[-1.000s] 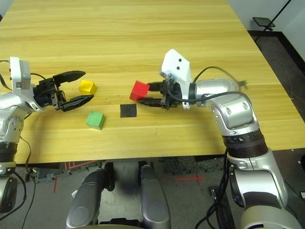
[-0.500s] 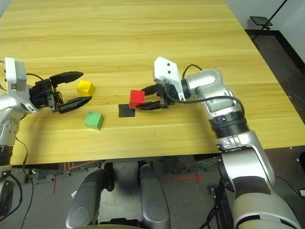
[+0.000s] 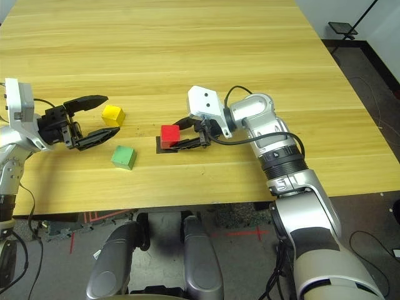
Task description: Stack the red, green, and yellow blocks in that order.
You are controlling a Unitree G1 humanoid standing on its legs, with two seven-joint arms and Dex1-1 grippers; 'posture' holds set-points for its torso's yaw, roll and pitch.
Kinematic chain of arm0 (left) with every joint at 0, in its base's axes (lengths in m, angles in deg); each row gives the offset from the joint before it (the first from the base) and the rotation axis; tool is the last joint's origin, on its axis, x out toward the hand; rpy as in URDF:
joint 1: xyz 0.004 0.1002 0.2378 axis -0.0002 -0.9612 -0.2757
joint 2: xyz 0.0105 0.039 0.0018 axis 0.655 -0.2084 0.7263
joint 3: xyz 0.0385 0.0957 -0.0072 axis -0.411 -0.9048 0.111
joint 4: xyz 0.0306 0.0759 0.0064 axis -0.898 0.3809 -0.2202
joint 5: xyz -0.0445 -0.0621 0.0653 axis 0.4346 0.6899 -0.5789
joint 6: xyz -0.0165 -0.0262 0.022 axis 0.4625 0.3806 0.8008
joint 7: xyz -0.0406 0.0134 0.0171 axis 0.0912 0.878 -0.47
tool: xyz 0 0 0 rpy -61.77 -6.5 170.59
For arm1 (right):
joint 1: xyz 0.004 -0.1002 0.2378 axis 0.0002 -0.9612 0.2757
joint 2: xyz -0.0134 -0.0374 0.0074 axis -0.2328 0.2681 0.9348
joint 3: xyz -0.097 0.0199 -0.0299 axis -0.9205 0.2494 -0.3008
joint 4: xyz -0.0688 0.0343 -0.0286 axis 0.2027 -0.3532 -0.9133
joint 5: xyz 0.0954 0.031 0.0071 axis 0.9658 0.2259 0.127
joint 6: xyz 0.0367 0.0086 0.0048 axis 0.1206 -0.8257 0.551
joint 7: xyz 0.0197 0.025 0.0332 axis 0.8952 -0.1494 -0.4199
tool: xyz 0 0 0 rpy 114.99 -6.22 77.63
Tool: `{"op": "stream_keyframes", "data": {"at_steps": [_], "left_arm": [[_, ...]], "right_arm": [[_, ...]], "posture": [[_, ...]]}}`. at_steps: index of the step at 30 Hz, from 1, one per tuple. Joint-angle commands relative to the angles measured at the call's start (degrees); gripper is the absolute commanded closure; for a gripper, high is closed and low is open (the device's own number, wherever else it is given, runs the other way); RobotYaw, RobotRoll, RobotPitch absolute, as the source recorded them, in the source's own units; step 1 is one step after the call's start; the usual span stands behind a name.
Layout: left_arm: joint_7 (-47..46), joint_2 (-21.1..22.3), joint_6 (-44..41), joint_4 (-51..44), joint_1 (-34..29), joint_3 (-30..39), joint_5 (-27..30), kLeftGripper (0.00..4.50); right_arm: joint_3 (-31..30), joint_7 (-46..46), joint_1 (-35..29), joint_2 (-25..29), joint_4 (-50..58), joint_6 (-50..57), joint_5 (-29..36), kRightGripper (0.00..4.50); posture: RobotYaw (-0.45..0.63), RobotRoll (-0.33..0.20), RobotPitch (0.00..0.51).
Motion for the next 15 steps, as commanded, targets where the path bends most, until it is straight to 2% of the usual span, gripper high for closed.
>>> {"op": "stream_keyframes", "data": {"at_steps": [1, 15], "left_arm": [[0.0, 0.2, -0.3, -1.1, -0.2, 0.1, 0.3, 0.00], [-0.6, 0.2, -0.7, -2.1, -1.2, 0.4, 0.7, 0.00]], "right_arm": [[-0.3, 0.2, 0.4, -0.8, -2.7, -2.1, -1.2, 2.46], [-0.3, 0.8, 2.6, -3.3, -9.5, -7.4, -3.8, 2.46]], "posture": [[0.43, 0.045, 0.276], [0.45, 0.049, 0.286]]}}
